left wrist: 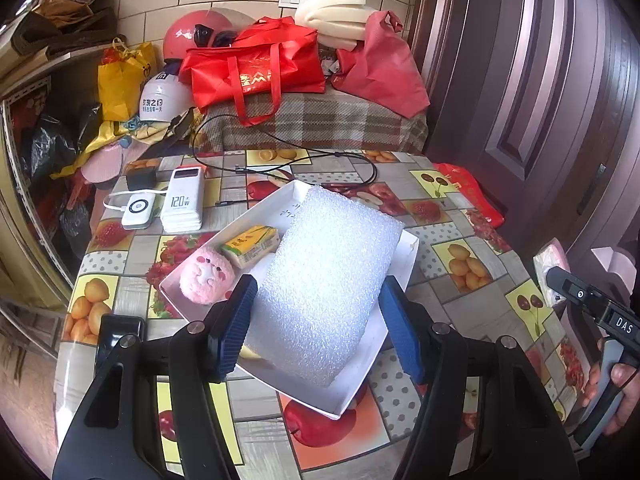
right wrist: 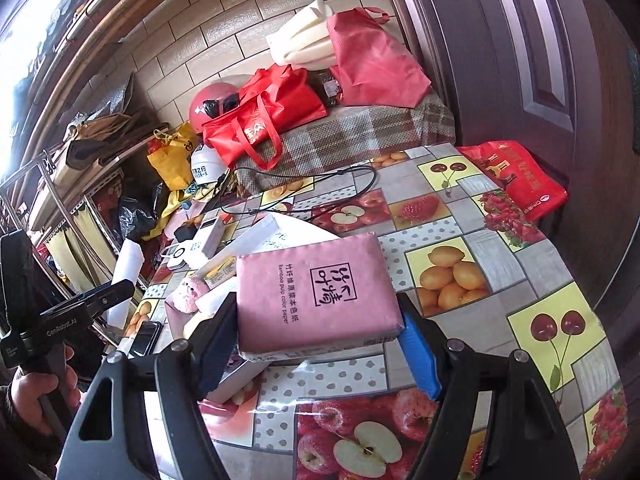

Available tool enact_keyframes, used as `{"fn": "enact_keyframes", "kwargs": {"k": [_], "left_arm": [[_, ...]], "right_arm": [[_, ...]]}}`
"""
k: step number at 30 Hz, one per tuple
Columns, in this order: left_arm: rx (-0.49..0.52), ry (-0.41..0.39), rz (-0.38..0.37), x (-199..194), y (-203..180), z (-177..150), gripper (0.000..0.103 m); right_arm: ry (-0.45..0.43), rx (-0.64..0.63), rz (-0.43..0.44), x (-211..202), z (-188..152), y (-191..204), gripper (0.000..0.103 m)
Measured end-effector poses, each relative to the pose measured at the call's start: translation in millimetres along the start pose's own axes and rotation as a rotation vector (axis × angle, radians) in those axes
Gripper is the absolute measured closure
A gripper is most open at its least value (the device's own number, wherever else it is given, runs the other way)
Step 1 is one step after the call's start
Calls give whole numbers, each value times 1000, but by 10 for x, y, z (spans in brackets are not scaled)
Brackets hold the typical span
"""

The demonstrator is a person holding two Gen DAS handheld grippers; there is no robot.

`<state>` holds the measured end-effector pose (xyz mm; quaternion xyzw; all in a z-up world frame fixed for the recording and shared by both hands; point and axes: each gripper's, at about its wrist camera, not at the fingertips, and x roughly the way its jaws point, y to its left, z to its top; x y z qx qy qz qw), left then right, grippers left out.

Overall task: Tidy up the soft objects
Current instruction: 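Place white foam sheet in box with left tool while right tool places pink packet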

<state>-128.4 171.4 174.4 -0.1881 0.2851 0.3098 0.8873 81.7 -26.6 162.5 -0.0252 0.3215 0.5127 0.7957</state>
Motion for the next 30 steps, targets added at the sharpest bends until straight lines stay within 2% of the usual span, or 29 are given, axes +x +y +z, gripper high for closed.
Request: {"fn": "enact_keyframes", "kwargs": {"k": [21, 30], "left_arm": [[-39, -13, 54, -170, 349, -20, 40], [-67, -6, 54, -109, 471, -13, 40]], "right_arm": [[16, -49, 73, 143, 13, 342, 28], [26, -79, 85, 230, 52, 488, 28]]}}
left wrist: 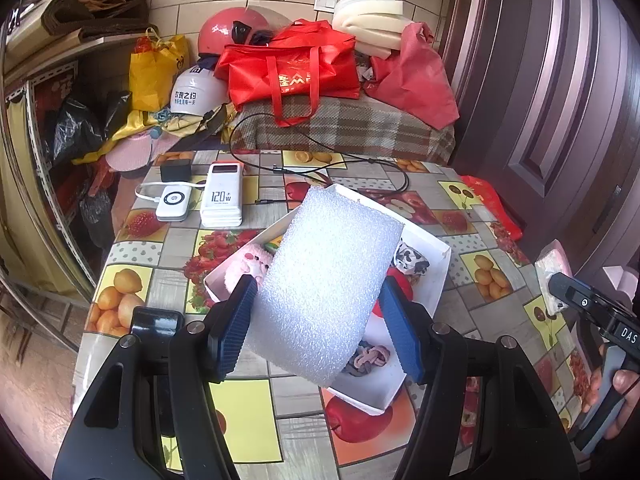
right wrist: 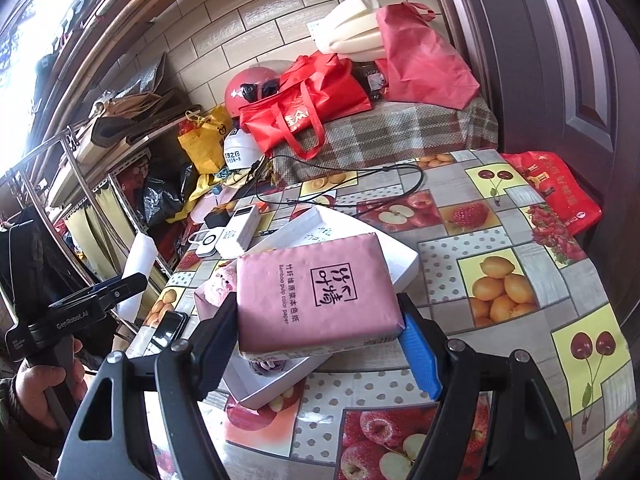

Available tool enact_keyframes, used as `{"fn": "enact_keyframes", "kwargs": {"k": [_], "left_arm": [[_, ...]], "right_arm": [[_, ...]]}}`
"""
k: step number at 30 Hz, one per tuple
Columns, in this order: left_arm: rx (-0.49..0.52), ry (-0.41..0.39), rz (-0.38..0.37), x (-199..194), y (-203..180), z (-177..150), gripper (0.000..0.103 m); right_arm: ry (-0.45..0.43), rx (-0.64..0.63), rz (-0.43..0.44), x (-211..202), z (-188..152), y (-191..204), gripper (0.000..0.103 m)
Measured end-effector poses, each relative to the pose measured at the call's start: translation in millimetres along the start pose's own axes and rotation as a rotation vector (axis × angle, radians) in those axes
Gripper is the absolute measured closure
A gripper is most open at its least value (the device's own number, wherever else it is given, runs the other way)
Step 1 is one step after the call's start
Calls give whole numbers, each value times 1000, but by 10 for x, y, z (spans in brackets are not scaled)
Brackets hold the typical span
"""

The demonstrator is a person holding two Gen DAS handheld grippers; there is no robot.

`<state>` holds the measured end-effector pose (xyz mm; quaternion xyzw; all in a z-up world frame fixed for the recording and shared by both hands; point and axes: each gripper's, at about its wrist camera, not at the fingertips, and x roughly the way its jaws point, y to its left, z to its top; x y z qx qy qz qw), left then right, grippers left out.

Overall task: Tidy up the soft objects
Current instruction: 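Place white foam sheet in box with left tool while right tool places pink packet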

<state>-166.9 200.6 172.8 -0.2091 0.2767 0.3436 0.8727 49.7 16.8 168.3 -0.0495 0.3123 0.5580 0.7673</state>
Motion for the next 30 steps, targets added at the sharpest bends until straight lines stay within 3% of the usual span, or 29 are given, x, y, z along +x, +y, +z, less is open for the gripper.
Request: {"fn": "enact_keyframes", "kwargs": {"k": [17, 30], "left_arm": [[-12, 64, -9, 498, 112, 133, 40], [21, 166, 10, 1347, 120, 185, 40]], "right_arm": [[61, -72, 25, 470, 157, 154, 27], [184, -173, 50, 1466, 251, 364, 27]]}}
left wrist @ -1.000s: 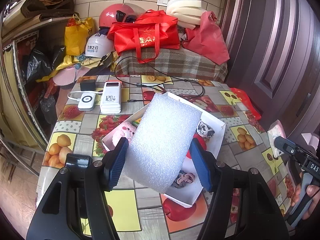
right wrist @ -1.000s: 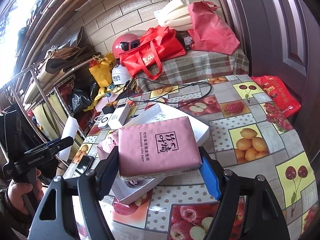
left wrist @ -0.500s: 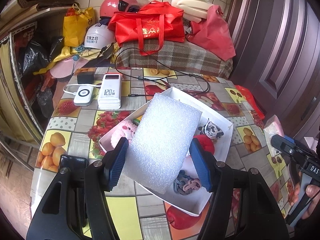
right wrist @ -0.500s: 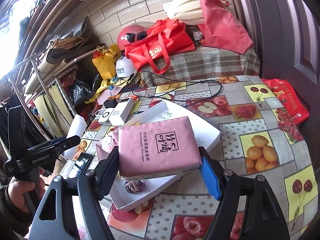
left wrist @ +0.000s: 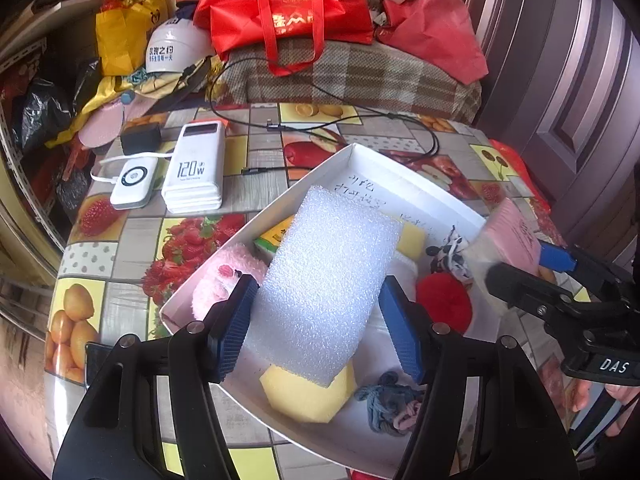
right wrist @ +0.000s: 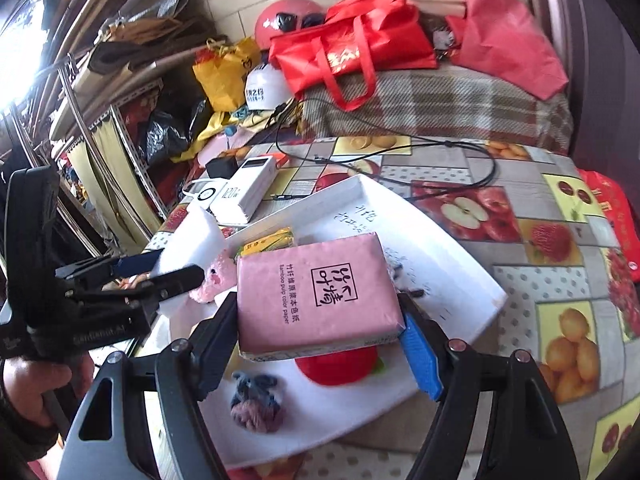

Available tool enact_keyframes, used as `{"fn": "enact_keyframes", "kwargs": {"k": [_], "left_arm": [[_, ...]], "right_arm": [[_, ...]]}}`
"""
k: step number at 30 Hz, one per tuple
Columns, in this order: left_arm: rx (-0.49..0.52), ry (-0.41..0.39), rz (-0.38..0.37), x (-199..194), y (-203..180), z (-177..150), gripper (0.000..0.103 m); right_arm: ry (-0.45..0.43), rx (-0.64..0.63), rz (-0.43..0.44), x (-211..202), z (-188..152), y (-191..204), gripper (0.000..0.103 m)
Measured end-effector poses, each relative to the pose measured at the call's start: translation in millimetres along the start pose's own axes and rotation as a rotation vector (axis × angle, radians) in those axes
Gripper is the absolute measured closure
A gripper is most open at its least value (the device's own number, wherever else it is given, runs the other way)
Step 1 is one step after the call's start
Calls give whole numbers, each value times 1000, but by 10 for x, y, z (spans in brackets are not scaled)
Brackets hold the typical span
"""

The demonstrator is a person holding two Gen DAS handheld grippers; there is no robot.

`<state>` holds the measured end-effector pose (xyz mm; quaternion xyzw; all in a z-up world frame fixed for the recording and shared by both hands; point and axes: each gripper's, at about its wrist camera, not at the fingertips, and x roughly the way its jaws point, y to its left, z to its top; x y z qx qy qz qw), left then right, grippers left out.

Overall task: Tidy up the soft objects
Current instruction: 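Place white foam sheet in box with left tool while right tool places pink packet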

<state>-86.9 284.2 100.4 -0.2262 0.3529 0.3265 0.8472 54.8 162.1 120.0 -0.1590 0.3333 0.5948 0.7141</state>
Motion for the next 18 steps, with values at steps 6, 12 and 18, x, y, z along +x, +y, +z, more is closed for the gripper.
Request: {"fn": "enact_keyframes", "kwargs": {"k": [6, 12, 18], "left_arm": [[-7, 23, 12, 184, 47, -16, 40], [33, 33, 35, 278, 16, -43, 15], [37, 6, 44, 189, 20, -94, 0]], "right_arm": [[26, -6, -5, 306, 76, 4, 27], [-4, -24, -35, 362, 86, 29, 0], [-21, -29, -42, 286, 60, 35, 0]]}}
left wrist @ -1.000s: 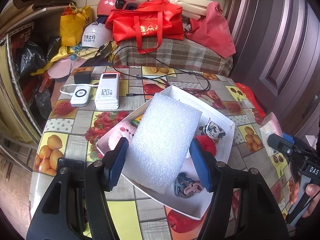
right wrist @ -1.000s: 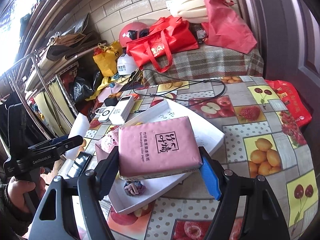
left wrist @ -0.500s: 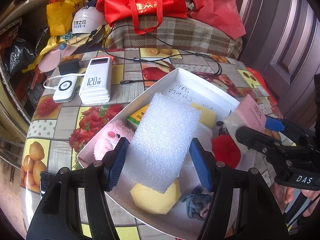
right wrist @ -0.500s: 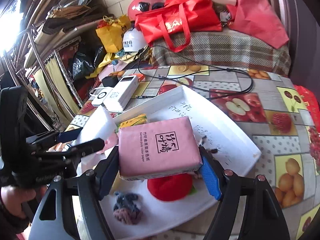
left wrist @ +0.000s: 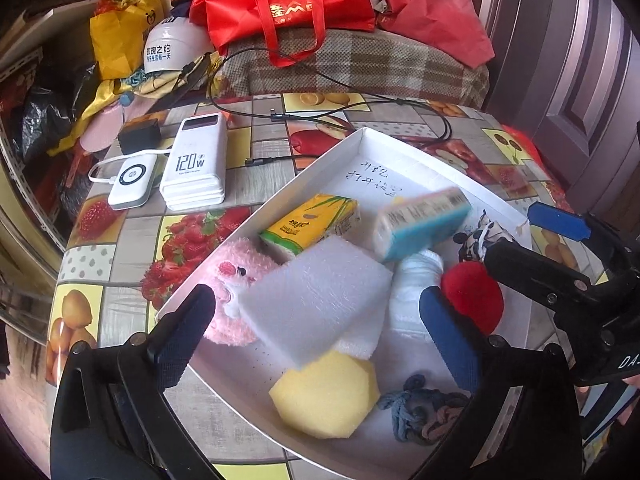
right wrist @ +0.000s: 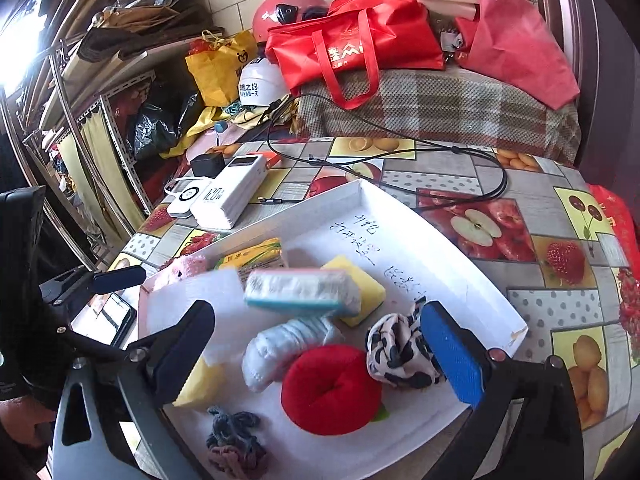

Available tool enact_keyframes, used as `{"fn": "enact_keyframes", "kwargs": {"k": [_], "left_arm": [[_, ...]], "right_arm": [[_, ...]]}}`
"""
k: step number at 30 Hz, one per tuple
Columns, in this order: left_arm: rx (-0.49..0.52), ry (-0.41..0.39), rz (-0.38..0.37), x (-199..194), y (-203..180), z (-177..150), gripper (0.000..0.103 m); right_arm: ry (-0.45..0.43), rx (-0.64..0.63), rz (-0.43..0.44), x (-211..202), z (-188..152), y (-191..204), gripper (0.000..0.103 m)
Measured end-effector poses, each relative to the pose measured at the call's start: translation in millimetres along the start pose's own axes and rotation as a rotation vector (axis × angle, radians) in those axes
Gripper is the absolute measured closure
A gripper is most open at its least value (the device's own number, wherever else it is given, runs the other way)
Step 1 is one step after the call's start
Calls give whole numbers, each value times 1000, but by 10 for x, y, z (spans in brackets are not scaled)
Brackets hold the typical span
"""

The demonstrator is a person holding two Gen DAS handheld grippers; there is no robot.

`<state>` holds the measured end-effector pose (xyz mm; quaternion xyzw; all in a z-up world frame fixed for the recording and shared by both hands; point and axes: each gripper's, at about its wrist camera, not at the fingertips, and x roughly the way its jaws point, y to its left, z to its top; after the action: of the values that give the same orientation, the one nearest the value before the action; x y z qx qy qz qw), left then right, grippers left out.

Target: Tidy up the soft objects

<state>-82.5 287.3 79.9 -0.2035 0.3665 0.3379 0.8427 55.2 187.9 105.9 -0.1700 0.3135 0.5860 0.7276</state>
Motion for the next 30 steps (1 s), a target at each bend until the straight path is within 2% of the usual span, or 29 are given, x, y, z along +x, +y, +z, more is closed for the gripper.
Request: {"fn": "enact_keyframes", "kwargs": {"k": [6, 13, 17, 19, 22, 25, 28, 30], "left_arm": [[-22, -1, 7, -153, 6, -57, 0], [-15, -22, -32, -442, -93, -149, 0], [-4, -27, -83, -631, -177, -167, 0], [17, -51, -90, -787, -248, -162, 0], [42, -107, -70, -1040, -356, -132, 0], [68, -160, -35, -1282, -471, -68, 0], [56, -190, 27, -1536, -584, -22, 0], [12, -188, 76, -1674, -635, -25, 0]], "right_arm": [[-7, 11, -7, -139, -43, 25, 0], [-33, 22, -32, -428, -96, 79, 0], [-40, 38, -49, -609, -165, 94, 0], [-77, 62, -49, -772, -216, 87, 0], [-164, 72, -114, -1096, -289, 89, 0], [-232, 115, -257, -1415, -356, 39, 0], [-248, 185, -415, -1653, -403, -50, 0], [-257, 210, -442, -1807, -446, -134, 0]]}}
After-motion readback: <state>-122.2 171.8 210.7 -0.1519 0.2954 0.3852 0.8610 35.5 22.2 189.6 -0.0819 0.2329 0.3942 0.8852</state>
